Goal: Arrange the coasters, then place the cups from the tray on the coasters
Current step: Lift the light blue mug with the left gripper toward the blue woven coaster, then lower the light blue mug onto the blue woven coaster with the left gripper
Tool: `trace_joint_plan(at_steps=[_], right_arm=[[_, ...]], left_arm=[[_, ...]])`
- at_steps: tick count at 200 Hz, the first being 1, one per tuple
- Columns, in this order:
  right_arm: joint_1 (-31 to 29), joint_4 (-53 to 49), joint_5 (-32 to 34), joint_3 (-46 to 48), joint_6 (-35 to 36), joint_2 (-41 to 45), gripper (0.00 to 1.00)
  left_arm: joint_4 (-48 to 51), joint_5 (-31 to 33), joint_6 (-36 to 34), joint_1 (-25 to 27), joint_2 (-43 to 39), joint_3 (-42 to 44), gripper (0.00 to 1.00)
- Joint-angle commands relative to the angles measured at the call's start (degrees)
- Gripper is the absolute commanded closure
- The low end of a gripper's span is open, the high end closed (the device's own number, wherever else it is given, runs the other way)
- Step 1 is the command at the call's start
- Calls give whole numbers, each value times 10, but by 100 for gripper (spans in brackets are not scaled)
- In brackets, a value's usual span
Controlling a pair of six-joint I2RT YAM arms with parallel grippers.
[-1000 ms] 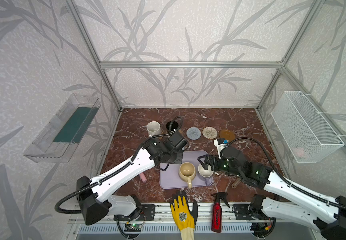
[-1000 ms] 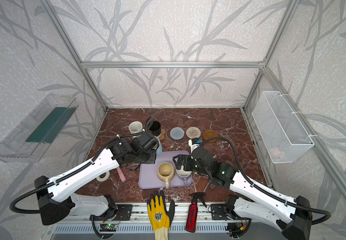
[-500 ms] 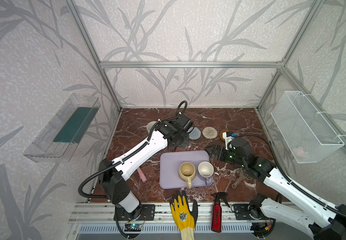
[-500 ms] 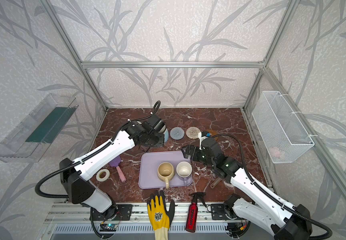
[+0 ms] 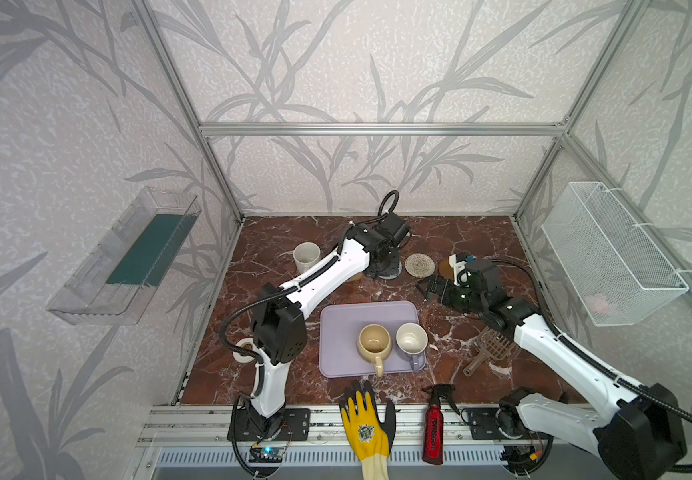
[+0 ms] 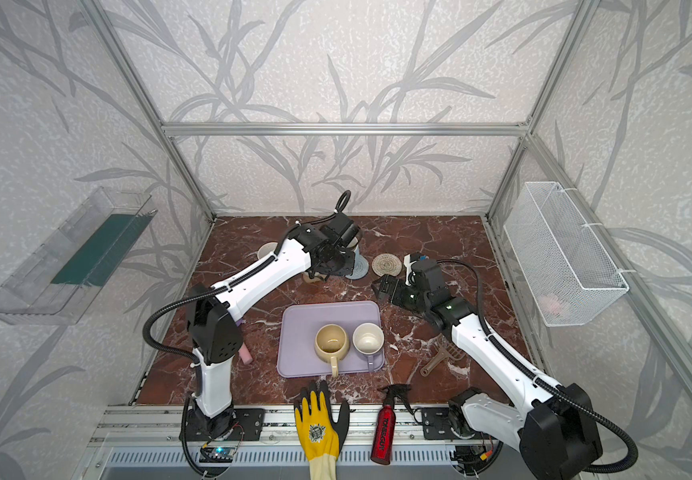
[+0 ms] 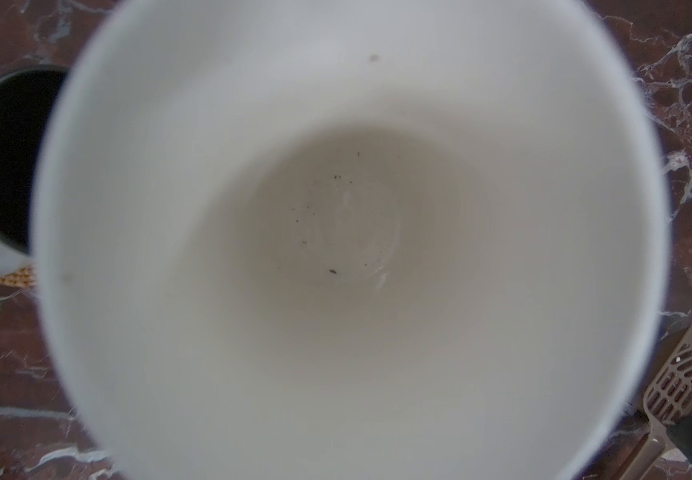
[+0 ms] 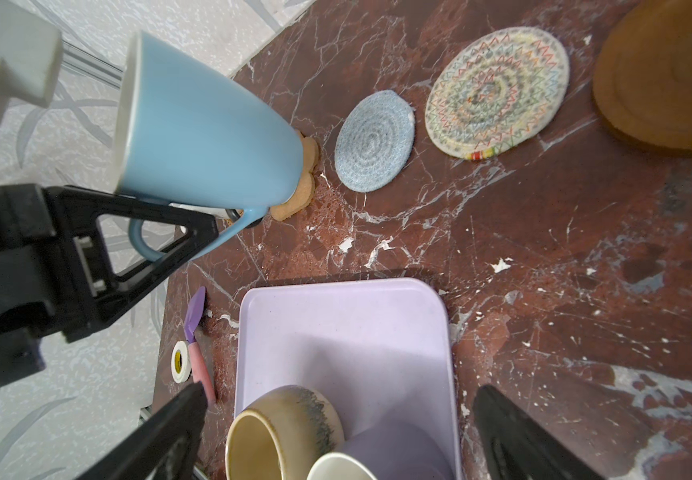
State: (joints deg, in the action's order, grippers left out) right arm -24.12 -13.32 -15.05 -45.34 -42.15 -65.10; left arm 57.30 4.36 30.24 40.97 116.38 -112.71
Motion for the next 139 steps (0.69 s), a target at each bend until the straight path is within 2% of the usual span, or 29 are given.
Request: trace_joint_plan(at_steps=[1,20,55,108,139], right_arm=[[14,6,-2,-23,34,-9,1],[31,26,-10,-32,52,-29,1],[62,43,-77,-69,80,-71,1],[66,48,-85,-83,72,-110,1],[66,52,-112,-91,79,-130,1]], left_arm=[[-5,2,-15,-11,39,-70,100],[6,-8,-11,-14,76,-112,100],[6,2,-8,-18,114,-142,100],[-18,4,-7,-31,140,-143,100],[-15,4,-10,-36,167,-163,100]])
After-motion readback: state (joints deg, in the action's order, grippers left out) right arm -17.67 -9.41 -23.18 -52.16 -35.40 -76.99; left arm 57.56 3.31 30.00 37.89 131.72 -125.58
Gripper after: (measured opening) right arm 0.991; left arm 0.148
